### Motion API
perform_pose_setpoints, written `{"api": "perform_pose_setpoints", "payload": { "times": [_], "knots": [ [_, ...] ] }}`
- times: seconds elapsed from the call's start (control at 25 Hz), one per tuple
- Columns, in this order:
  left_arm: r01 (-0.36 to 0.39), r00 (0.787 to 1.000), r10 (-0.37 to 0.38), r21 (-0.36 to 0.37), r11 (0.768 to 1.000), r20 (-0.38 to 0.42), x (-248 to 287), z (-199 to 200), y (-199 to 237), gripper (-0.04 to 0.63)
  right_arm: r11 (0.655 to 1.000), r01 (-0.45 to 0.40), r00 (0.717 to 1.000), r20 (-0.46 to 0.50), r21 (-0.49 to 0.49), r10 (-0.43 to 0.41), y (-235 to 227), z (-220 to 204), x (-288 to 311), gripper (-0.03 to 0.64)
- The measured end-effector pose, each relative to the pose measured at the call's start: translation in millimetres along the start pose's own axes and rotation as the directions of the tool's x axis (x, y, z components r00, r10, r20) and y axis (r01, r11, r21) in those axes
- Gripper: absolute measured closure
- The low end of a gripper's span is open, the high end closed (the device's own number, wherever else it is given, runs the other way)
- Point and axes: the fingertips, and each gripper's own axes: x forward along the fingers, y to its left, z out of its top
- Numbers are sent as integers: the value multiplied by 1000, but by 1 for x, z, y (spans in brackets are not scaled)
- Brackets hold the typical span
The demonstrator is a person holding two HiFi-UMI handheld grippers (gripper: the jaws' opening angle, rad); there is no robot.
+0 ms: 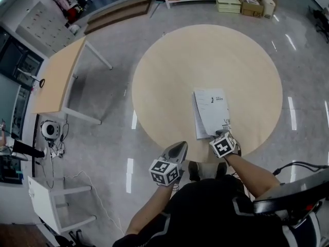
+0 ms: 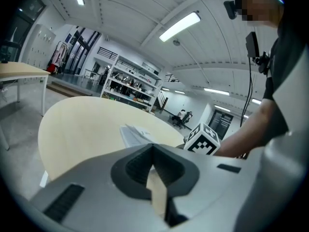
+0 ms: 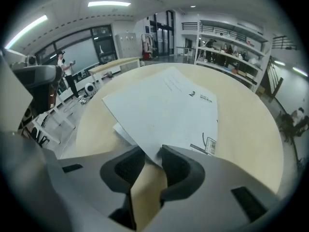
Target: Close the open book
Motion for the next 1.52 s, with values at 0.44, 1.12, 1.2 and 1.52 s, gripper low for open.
{"api": "perform_pose_setpoints", "payload": {
  "times": [0.44, 1.12, 1.2, 1.52],
  "knots": [
    [19, 1000, -19, 0, 1000, -8, 19, 6, -8, 604, 980, -197, 980, -19, 27, 198, 2, 0, -1, 474],
    [111, 968, -138, 138, 984, 210, 45, 140, -64, 605, 929, -323, 705, 701, 180, 110, -117, 143, -221, 617],
    [119, 964, -149, 144, 982, 221, 46, 147, -76, 604, 932, -318, 705, 700, 173, 111, -119, 139, -229, 618],
    [102, 971, -142, 200, 974, 195, 49, 144, -108, 604, 929, -330, 709, 693, 165, 129, -127, 110, -233, 618]
  ]
}}
